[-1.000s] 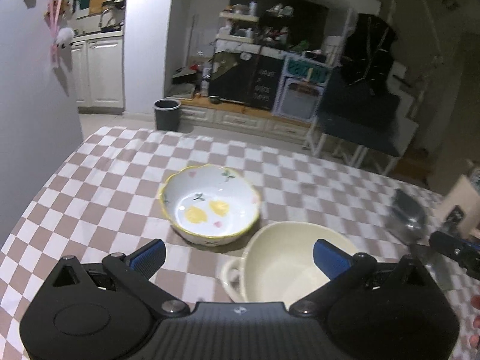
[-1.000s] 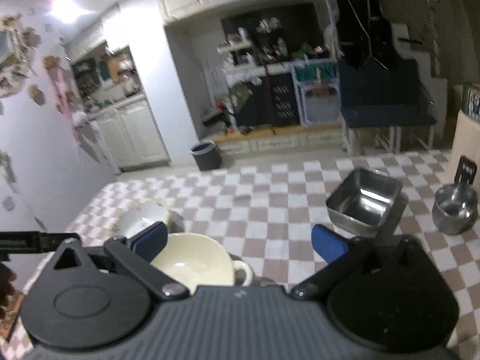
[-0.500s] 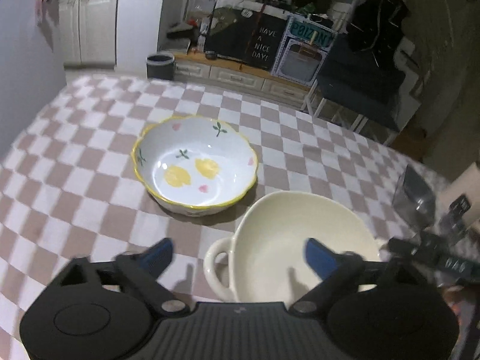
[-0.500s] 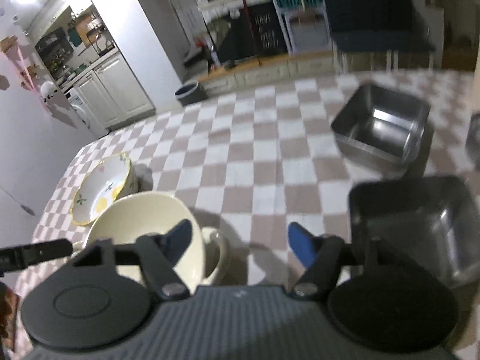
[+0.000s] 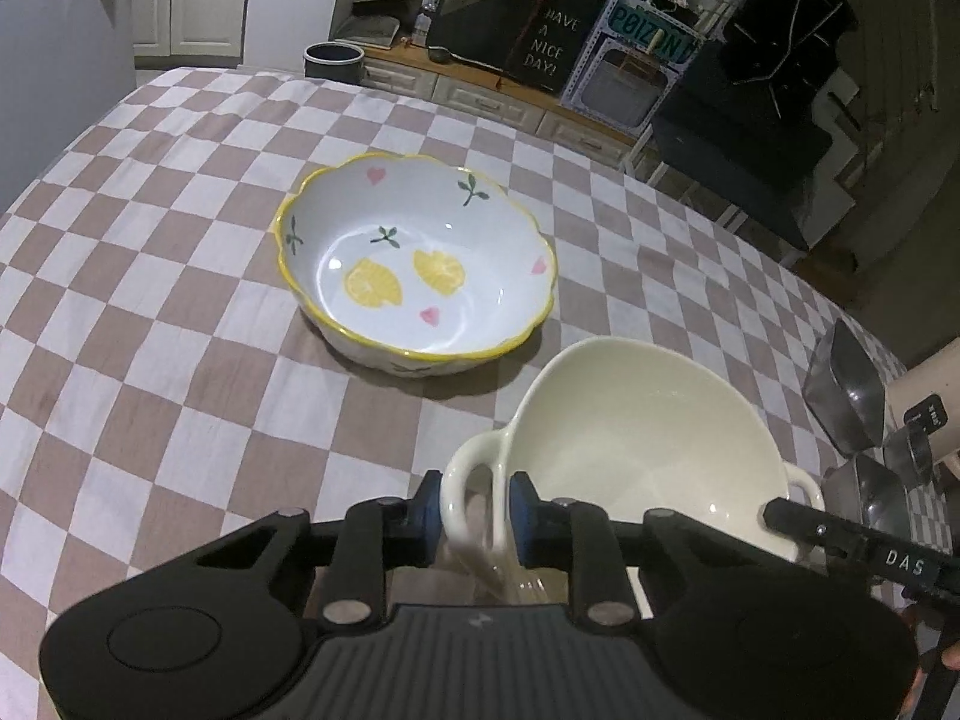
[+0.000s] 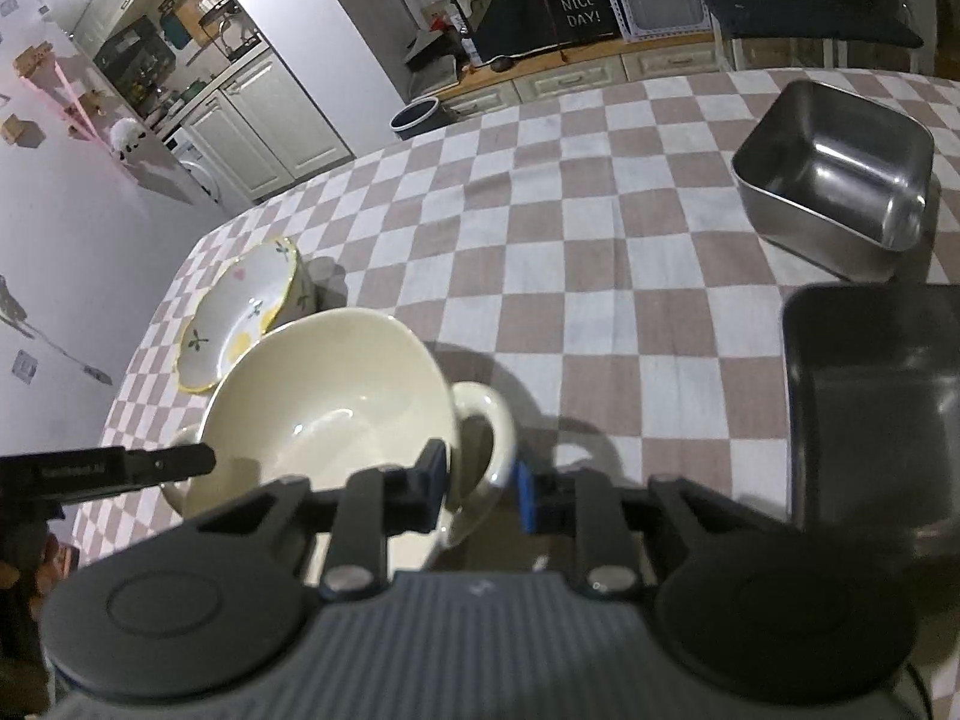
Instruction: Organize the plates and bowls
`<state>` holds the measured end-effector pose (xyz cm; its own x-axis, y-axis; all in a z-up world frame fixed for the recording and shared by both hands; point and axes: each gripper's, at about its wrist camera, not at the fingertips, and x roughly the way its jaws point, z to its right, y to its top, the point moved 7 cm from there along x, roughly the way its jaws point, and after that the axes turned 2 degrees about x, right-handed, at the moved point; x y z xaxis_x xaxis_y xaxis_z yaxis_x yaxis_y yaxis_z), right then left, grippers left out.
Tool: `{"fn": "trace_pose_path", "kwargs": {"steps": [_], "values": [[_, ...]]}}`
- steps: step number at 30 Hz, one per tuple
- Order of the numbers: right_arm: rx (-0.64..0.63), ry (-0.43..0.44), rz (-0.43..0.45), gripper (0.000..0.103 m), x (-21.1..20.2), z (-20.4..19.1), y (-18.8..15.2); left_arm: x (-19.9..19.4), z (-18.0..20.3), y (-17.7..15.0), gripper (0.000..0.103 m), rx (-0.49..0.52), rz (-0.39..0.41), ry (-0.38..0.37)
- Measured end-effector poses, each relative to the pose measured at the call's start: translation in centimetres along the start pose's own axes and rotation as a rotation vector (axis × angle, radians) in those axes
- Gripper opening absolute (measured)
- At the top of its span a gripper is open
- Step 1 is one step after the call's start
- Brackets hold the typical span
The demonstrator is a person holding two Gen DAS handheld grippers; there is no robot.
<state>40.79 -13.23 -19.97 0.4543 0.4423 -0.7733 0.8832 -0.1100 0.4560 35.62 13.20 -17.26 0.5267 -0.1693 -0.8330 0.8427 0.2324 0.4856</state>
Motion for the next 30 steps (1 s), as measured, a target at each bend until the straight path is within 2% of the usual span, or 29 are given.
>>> {"fn": "trace_pose_path", "kwargs": {"steps": [7, 15, 22, 26, 30], "values": [[-0.025, 0.005, -0.005, 0.033, 0.8, 0.5, 0.1, 0.5, -0.3, -0.1, 0.024, -0.012, -0.001, -0.032], [-0.011, 0.022, -0.015, 0.030, 1.5, 0.6, 1.0, 0.9, -0.7, -0.3, 0.025, -0.050, 0.003, -0.057], [-0.007, 0.009, -0.024, 0.031, 1.8, 0.4, 1.3, 1.2, -0.5, -0.1, 0.024, -0.072, -0.001, -0.044], [-0.047, -0.014, -0.020, 0.031, 1.8, 0.0, 1.2, 1.2, 0.0, -0.2, 0.025, 0.003, 0.015, -0.019], [-0.120, -0.037, -0.004, 0.032, 1.7, -0.7, 0.9, 1.2, -0.1, -0.2, 0.025, 0.032, 0.028, -0.023]]}}
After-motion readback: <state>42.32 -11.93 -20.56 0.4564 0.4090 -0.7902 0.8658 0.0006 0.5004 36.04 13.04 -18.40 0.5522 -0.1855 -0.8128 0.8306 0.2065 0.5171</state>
